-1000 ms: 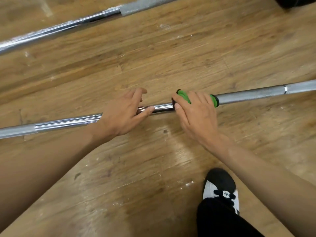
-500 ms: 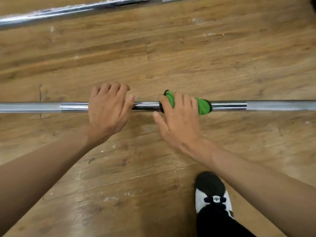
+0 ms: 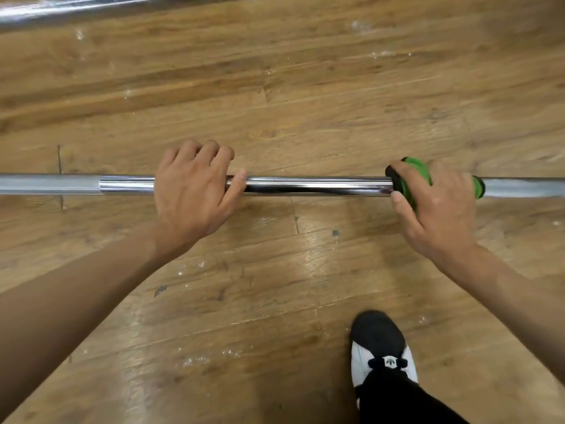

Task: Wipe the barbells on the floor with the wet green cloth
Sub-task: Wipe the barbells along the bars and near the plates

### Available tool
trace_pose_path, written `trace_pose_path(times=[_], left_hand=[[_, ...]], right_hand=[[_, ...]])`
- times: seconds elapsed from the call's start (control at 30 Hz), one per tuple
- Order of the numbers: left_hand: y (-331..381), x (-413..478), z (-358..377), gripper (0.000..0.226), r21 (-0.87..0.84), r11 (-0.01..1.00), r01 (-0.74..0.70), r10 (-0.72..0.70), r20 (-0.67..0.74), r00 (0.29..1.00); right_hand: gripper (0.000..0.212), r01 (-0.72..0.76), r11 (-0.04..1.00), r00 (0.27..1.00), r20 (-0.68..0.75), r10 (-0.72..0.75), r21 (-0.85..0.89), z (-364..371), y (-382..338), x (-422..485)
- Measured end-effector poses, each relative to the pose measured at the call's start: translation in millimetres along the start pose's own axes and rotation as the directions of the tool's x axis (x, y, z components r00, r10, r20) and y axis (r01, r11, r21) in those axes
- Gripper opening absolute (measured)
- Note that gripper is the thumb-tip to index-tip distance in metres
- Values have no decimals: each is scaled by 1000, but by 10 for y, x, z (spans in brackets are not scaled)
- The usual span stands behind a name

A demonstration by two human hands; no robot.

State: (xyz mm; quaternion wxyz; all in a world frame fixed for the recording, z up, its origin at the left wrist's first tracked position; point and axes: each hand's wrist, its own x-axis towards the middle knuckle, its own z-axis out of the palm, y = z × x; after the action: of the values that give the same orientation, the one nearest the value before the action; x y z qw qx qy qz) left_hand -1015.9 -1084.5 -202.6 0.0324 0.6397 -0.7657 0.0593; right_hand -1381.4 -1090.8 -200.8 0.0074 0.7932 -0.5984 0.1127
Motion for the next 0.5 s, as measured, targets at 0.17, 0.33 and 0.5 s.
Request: trace_pose_path(times=[0.17, 0.33, 0.5], left_hand=[[6, -32, 9, 49, -20, 1000, -18, 18, -14, 1000], [9, -57, 1, 63, -36, 999, -22, 22, 3, 1000], [-18, -64, -27, 57, -30, 999, -29, 30, 37, 999]], right_hand=[[72, -57, 997, 998, -5, 58, 57, 114, -803, 89], [68, 59, 991, 998, 31, -63, 119, 223, -1836, 348], [62, 214, 960, 969, 82, -231, 181, 127, -1509, 290]])
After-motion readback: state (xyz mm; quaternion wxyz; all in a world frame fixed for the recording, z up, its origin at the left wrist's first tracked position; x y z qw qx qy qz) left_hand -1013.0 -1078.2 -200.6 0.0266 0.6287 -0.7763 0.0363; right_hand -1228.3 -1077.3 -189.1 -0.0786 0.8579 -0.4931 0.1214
